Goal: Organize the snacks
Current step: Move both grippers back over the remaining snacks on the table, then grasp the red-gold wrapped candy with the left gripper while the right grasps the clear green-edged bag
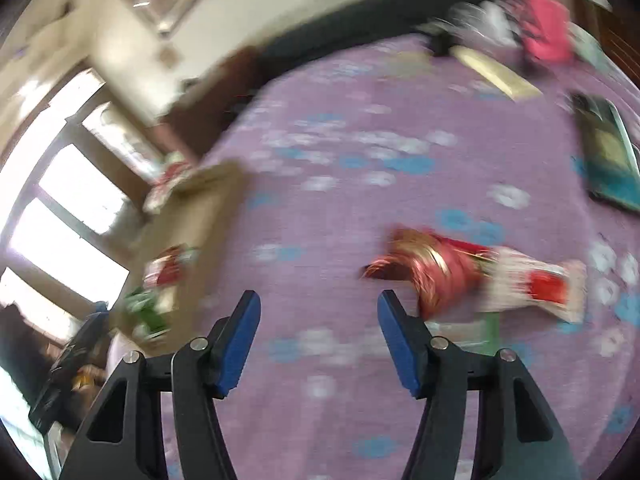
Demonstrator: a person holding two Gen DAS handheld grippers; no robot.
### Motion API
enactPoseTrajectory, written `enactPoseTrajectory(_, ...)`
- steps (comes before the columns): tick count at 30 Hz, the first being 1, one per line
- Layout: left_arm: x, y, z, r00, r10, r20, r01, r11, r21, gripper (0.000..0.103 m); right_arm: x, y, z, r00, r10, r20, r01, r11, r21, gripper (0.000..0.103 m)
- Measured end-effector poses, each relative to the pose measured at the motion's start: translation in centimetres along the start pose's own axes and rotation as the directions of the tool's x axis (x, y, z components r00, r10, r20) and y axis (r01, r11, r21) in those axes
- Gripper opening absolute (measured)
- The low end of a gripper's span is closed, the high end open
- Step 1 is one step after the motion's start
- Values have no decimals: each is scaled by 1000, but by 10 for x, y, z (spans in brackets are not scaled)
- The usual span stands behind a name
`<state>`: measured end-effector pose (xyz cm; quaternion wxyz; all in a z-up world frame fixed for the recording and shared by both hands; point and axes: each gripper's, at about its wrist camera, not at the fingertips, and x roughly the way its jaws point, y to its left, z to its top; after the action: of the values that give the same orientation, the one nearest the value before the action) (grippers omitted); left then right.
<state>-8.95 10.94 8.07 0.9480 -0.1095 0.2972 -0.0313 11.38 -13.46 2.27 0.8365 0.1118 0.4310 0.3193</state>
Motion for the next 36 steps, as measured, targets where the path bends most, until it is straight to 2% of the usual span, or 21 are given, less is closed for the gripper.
enactPoseTrajectory(3,10,-15,-1,998,-26,-51,27,1000,15,67,-25,-7,8,992,-55,115,57,998,-15,60)
enactPoseTrajectory(6,20,-32,2,995,-45,-92,49,998,48,70,-45,-41,13,975,-122,188,111,991,69,60)
enactPoseTrajectory(9,38,-55,10,987,-81,-142,93,992,80,78,-53,-80,11,967,-129,219,85,976,200,60)
enactPoseTrajectory(11,59,-75,16,971,-120,-208,138,988,72,78,-53,-97,9,969,-102,224,42,965,258,60)
enactPoseTrajectory(14,86,-96,21,941,-177,-289,194,981,31,80,-56,-103,10,966,-98,240,29,960,278,60)
enactPoseTrajectory(17,121,-124,22,921,-137,-365,168,984,55,84,-60,-101,7,965,-76,252,1,959,285,60)
enactPoseTrajectory(22,150,-159,13,915,-41,-400,124,975,183,85,-68,-98,5,959,-55,277,-29,956,291,60)
enactPoseTrajectory(25,159,-172,4,928,37,-372,67,962,263,85,-71,-92,5,961,-35,276,-43,962,271,60)
enactPoseTrajectory(26,162,-171,3,930,40,-365,63,962,266,85,-71,-91,5,961,-33,276,-44,962,269,60)
enactPoseTrajectory(28,169,-166,1,933,62,-355,36,964,262,75,-69,-86,5,964,-31,265,-40,966,256,60)
enactPoseTrajectory(29,174,-160,0,928,64,-366,31,968,249,58,-67,-84,4,967,-32,254,-33,968,248,60)
enactPoseTrajectory(30,178,-156,1,923,61,-380,34,971,237,50,-65,-82,4,969,-36,246,-26,969,245,60)
enactPoseTrajectory(31,181,-148,1,920,34,-390,48,979,200,46,-63,-79,4,972,-48,231,-10,970,241,60)
enactPoseTrajectory(33,179,-138,3,926,27,-377,44,983,178,31,-56,-74,2,978,-79,192,35,974,223,60)
enactPoseTrajectory(36,174,-126,7,933,54,-357,11,984,178,22,-40,-68,-1,987,-137,90,117,974,196,60)
